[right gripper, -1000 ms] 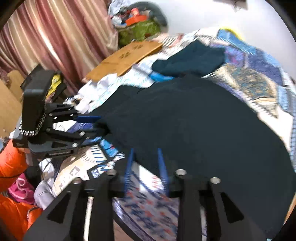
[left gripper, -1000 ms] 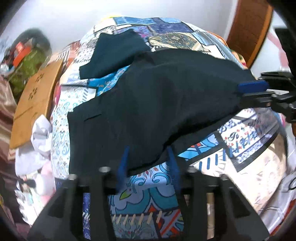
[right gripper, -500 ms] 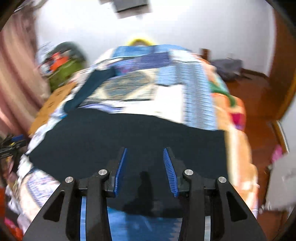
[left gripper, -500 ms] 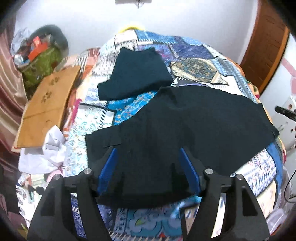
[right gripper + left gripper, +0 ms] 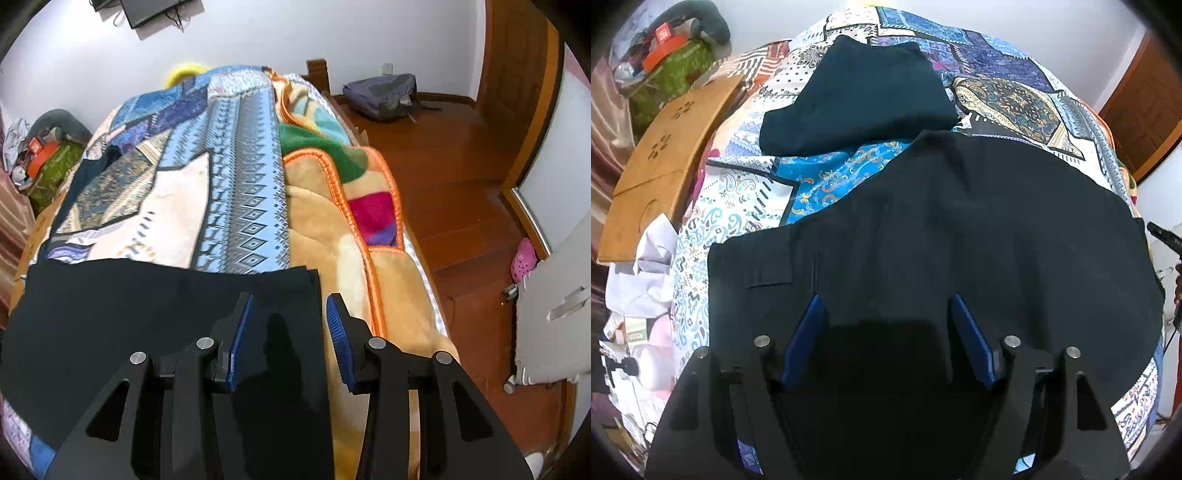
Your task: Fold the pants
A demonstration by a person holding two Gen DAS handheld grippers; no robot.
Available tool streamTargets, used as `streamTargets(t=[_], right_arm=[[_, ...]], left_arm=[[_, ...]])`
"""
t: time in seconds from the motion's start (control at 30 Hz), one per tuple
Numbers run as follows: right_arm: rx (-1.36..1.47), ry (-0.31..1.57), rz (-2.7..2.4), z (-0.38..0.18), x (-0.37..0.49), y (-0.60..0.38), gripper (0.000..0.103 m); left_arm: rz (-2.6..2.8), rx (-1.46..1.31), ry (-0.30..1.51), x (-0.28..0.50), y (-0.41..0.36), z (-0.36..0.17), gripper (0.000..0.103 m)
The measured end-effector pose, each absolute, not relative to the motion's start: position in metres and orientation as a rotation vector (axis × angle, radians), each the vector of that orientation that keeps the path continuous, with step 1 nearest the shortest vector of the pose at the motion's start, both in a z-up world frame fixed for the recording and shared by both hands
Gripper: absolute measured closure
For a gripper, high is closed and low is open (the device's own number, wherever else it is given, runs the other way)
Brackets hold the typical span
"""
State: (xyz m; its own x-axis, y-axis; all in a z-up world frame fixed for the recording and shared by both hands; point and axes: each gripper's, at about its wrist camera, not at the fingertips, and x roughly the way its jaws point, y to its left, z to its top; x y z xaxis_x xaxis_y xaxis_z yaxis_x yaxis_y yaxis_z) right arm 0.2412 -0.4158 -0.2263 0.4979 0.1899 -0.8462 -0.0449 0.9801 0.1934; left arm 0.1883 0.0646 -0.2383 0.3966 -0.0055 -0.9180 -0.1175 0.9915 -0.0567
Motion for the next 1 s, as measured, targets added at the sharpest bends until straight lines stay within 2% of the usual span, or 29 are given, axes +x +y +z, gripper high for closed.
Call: streamTargets(t=[0.1,0.17,0.23,0.37,0.47,0.73,0.83,1.0], right_arm=[[0.139,1.061,0.154,-0.238,0.248,-0.413,0.066],[0.107,1.061,0.164,-0.245,0.247,-0.409,0.066],[0.072,1.039,0.172,-0.243,0.242,-0.405,0.077],[-0.011,0.958,0.147,-0.231,0.231,-0.398,0.088],[-0.037,0.87,0.096,-0.216,0.226,-0.398,0.089],[-0.028,0.971,0.084,-0.238,0.246,-0.395,0.087],[-0.034,1.001,0.074,-0.228,0.245,-0.398,0.081],[-0.005,0.963,0.073,-0.187,0.216,-0.41,0.078]], left_arm=[[0.093,-0.087,1.158,0.189,0.062,-0.239,0.026],[0.113,-0.071,1.151,0.19,0.062,-0.239,0.019],[0.127,-0.075,1.146,0.19,0.063,-0.241,0.016],[0.138,-0.095,1.146,0.191,0.067,-0.242,0.012],[0.15,-0.085,1.13,0.19,0.067,-0.244,0.006],[0.155,-0.125,1.128,0.184,0.076,-0.248,0.005],[0.17,-0.094,1.132,0.178,0.076,-0.246,0.005],[0.147,0.037,1.147,0.177,0.066,-0.234,0.005]])
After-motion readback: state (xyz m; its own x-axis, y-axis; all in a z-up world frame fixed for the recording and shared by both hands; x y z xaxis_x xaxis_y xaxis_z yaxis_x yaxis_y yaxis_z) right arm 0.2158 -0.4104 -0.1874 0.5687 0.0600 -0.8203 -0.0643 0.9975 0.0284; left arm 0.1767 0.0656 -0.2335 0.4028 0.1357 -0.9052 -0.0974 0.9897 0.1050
